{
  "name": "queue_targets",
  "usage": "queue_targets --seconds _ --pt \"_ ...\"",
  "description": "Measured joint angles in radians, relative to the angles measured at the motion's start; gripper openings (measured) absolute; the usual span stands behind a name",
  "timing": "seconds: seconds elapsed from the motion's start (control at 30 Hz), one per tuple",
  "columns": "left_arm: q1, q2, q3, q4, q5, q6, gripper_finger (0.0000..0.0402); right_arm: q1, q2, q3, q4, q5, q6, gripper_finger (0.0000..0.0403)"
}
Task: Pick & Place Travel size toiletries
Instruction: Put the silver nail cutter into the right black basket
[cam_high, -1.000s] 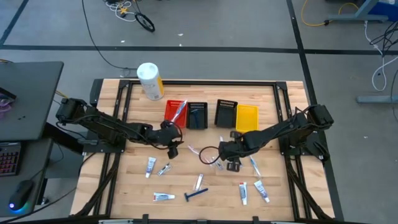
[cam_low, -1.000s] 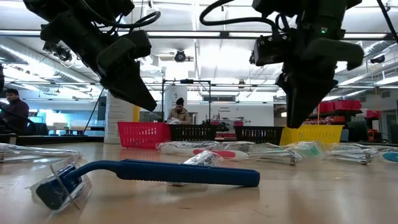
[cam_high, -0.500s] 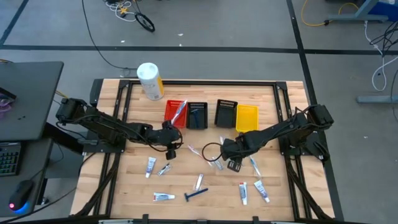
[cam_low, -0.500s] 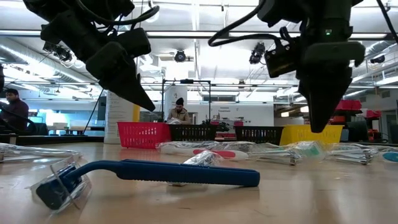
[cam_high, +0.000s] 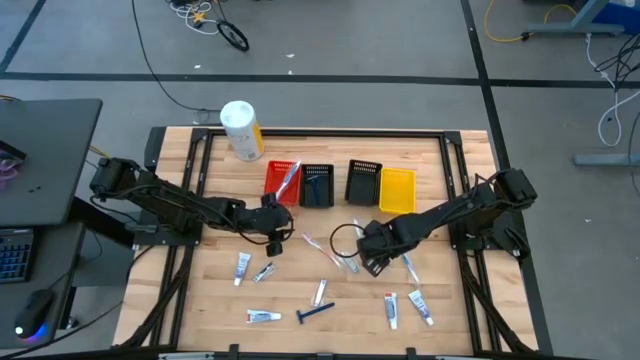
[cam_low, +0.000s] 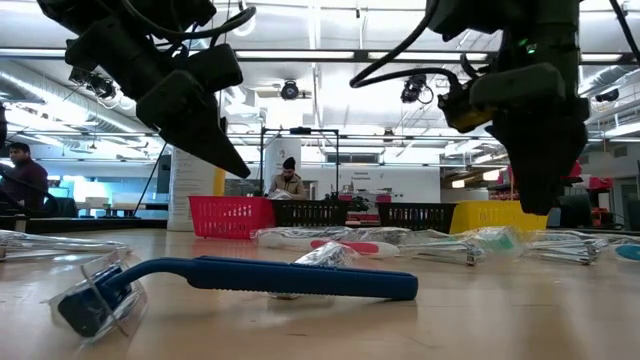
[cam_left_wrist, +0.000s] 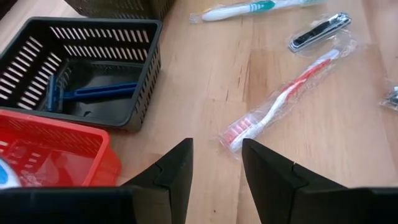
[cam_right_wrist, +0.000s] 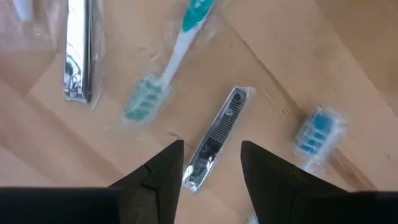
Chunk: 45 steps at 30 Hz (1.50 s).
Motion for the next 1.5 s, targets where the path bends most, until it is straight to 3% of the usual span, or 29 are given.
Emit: queue_targets --seconds 0.6,0.87,1.1,1.3,1.37,1.5 --pt "0.0 0.0 0.0 0.0 -0.001 -0.017 0.0146 0.019 -0.005 -0.193 0.237 -0.027 0.056 0.0168" --pt "0.0 0.0 0.0 0.0 -0.001 -0.016 0.0146 0.018 -0.003 -0.203 0.231 -0.027 -0.052 0.0107" --pt "0.0 0.0 0.0 0.002 -0.002 -0.028 0.0146 0.009 -0.003 -0.07 0.155 -0.025 -0.208 0.0075" --pt "0.0 0.0 0.001 0.009 -0.003 -0.104 0.0146 0.001 -0.001 0.104 -0.057 0.149 -0.333 0.0072" --pt "0.0 0.0 0.001 0.012 -0.006 -0.12 0.0146 -0.011 -0.002 0.148 -0.139 0.272 -0.352 0.0072" --pt "0.0 0.0 0.001 0.023 -0.038 -0.161 0.0146 -0.079 -0.003 0.169 -0.14 0.494 -0.426 0.0071"
